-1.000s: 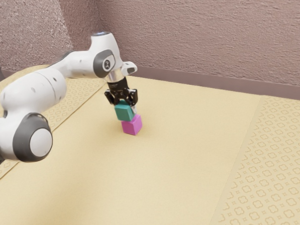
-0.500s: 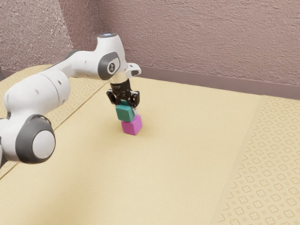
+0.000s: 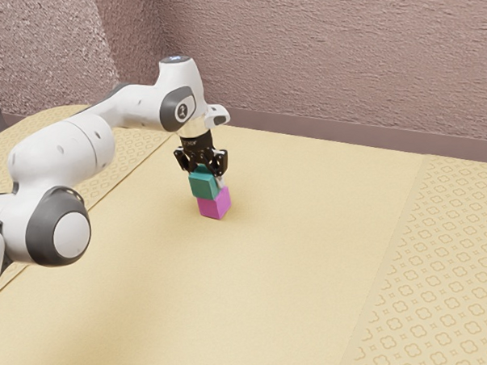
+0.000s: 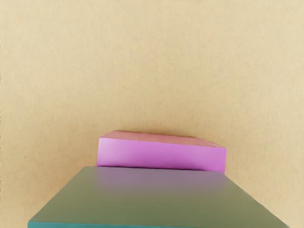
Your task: Pick up the blue block with one arm, and put the blue block on the pink block with one arm
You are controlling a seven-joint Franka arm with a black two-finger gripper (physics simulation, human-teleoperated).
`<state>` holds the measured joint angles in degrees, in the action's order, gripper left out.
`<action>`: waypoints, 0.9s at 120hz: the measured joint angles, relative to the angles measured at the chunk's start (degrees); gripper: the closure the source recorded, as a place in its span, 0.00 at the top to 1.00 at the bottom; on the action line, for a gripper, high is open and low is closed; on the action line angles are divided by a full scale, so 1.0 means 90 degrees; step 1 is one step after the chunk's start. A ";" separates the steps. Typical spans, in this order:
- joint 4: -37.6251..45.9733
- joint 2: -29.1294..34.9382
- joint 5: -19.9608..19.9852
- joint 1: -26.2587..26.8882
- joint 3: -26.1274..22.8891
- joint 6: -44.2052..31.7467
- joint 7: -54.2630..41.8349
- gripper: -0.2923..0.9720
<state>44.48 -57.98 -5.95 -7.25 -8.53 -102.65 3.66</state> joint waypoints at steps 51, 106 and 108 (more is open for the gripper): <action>-0.0047 0.0000 -0.0001 -0.0024 -0.0002 -0.0116 0.0006 0.50; -0.0046 -0.0016 0.0040 -0.0025 -0.0042 -0.0188 0.0008 0.53; -0.0046 -0.0015 0.0043 -0.0025 -0.0044 -0.0189 0.0008 0.54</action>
<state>44.06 -58.11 -5.56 -7.48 -8.93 -104.35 3.73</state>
